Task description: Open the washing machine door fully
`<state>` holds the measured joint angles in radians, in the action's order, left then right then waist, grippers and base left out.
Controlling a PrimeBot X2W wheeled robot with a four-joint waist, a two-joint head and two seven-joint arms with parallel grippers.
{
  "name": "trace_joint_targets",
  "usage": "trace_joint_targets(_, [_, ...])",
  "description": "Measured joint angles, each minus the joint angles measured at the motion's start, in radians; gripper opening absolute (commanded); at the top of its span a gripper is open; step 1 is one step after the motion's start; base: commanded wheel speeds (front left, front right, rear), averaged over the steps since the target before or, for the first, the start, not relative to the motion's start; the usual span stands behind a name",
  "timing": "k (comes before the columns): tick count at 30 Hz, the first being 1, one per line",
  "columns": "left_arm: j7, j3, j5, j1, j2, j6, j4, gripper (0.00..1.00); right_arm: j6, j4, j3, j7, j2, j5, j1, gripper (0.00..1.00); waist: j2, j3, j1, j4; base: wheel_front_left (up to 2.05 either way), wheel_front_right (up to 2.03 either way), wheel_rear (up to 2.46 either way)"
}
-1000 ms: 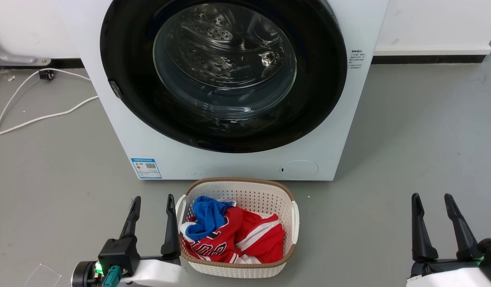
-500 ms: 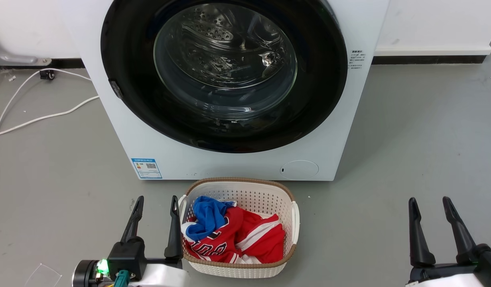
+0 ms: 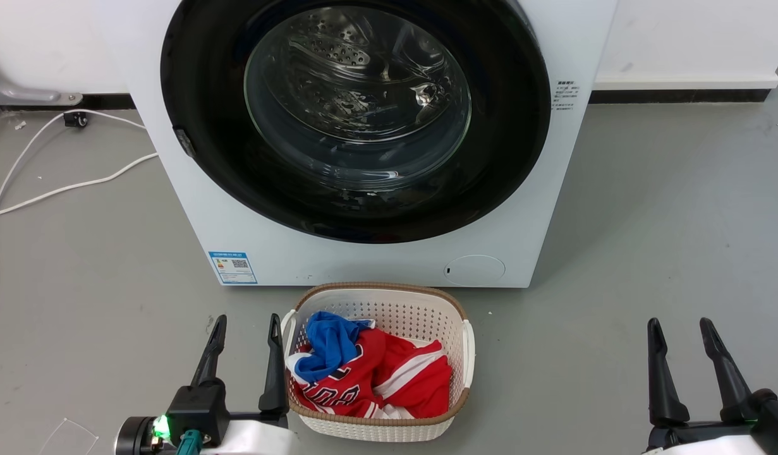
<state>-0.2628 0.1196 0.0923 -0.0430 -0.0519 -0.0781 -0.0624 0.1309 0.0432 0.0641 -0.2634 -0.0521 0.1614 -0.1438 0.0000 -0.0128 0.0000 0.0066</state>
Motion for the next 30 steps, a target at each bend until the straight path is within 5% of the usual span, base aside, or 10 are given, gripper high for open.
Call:
trace_joint_targets(5, [0.0,0.0,0.0,-0.001,0.0,-0.001,-0.002,1.0,0.0,-0.006,-0.002,0.0,0.0,0.007,0.0,1.0,0.0,-0.001,0.0,0.0,0.0,0.0,0.0])
trace_joint_targets(6, [0.0,0.0,0.0,-0.001,0.0,-0.001,-0.002,1.0,0.0,-0.007,-0.002,0.0,0.0,0.007,0.0,0.5,0.0,-0.001,0.0,0.0,0.0,0.0,0.0])
trace_joint_targets(7, [0.0,0.0,0.0,-0.001,0.0,-0.001,-0.002,1.0,0.0,-0.009,-0.004,0.0,0.0,0.011,0.0,0.2,0.0,-0.001,0.0,0.0,0.0,0.0,0.0])
trace_joint_targets(8, [0.0,0.0,0.0,-0.001,0.0,-0.001,-0.003,1.0,0.0,-0.009,-0.005,0.0,0.001,0.016,0.0,0.0,0.0,-0.001,0.0,-0.001,0.0,0.0,0.0])
trace_joint_targets(14, [0.0,0.0,0.001,-0.001,0.0,-0.002,-0.003,1.0,0.0,-0.002,-0.026,0.0,0.001,0.158,0.001,0.0,0.0,-0.001,0.0,-0.003,0.0,0.0,0.0])
trace_joint_targets(19, [0.0,0.0,0.002,-0.004,0.0,-0.002,-0.004,1.0,0.0,-0.032,-0.079,0.0,0.002,0.662,0.001,0.0,0.0,-0.003,0.0,-0.002,0.0,0.0,0.0])
trace_joint_targets(30, [0.0,0.005,0.009,-0.004,0.001,-0.007,-0.004,1.0,0.0,-0.079,-0.149,0.0,0.002,1.393,0.03,0.0,0.0,-0.001,0.0,0.003,0.0,0.0,0.0])
